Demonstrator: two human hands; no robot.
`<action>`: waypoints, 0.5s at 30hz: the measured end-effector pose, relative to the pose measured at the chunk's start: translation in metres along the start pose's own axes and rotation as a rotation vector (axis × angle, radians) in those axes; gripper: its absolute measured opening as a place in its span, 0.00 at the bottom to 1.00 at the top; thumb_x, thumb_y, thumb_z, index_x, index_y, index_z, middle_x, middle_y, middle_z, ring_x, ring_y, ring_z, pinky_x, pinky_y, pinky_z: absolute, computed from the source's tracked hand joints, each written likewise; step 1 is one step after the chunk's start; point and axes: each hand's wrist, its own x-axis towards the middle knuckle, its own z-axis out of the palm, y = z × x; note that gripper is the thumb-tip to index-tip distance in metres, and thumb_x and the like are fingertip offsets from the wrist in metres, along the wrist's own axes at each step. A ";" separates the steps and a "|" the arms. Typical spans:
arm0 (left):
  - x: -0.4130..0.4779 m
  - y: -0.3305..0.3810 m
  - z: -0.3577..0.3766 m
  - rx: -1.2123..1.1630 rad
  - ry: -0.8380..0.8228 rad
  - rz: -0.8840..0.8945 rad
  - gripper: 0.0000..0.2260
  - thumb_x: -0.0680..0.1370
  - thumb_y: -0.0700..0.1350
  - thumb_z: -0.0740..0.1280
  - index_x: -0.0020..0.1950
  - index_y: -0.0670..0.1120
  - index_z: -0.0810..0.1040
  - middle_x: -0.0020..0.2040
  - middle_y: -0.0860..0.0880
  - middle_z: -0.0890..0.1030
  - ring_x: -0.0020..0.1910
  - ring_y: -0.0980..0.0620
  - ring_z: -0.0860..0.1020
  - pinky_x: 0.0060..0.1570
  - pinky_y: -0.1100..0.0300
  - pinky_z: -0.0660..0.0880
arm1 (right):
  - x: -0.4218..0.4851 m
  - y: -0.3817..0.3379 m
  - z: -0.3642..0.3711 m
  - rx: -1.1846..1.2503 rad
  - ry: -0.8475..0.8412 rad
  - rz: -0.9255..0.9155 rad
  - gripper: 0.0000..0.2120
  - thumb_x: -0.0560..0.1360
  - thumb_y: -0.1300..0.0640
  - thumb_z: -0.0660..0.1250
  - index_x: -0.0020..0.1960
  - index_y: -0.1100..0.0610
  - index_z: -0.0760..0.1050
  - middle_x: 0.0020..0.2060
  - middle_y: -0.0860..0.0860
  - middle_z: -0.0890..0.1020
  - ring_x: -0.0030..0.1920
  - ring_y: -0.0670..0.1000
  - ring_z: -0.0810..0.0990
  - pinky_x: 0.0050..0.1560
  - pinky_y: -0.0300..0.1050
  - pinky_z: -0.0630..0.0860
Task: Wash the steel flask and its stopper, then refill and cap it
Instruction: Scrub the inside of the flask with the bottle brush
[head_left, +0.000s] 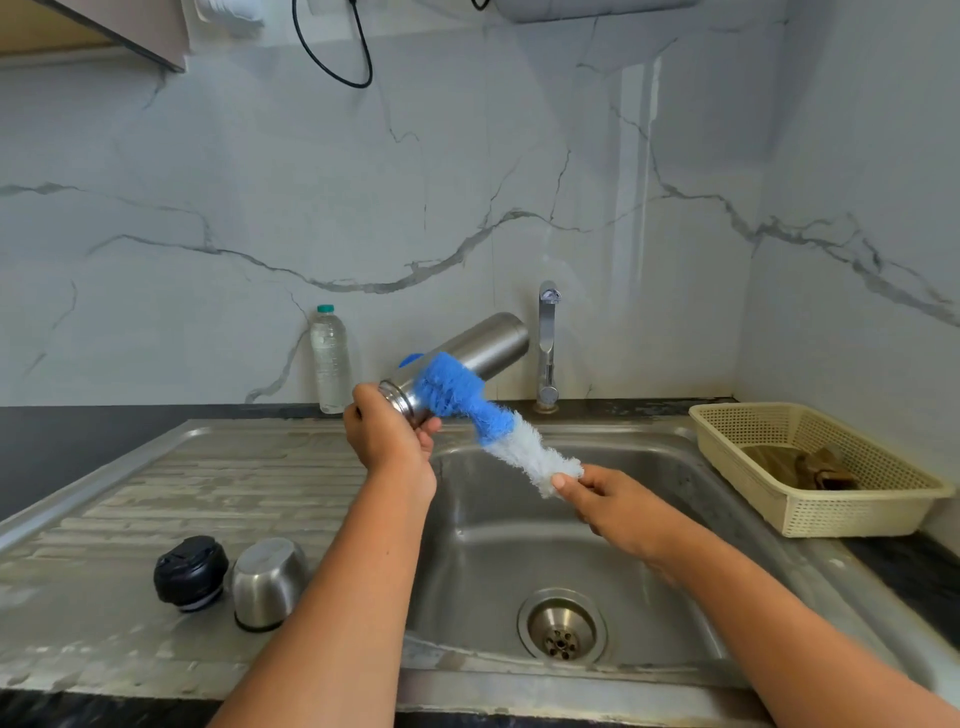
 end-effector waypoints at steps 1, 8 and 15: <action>0.001 0.001 0.000 -0.004 0.012 0.002 0.16 0.79 0.50 0.57 0.59 0.44 0.76 0.40 0.44 0.83 0.24 0.49 0.77 0.23 0.64 0.65 | -0.001 0.003 -0.002 -0.008 0.006 0.002 0.11 0.83 0.39 0.59 0.47 0.42 0.74 0.34 0.44 0.75 0.36 0.44 0.72 0.44 0.41 0.71; -0.012 -0.005 0.006 0.034 -0.034 0.023 0.08 0.79 0.50 0.58 0.51 0.48 0.75 0.42 0.45 0.82 0.24 0.49 0.75 0.20 0.64 0.64 | 0.007 -0.008 0.005 0.053 0.097 -0.019 0.12 0.83 0.41 0.60 0.43 0.41 0.73 0.28 0.40 0.75 0.33 0.41 0.71 0.40 0.38 0.68; -0.008 -0.004 0.005 0.066 -0.044 0.078 0.11 0.78 0.50 0.58 0.53 0.46 0.75 0.44 0.43 0.81 0.25 0.49 0.75 0.19 0.63 0.63 | 0.003 0.005 -0.006 0.040 0.048 0.000 0.10 0.83 0.39 0.59 0.47 0.41 0.73 0.34 0.41 0.75 0.36 0.42 0.72 0.44 0.40 0.68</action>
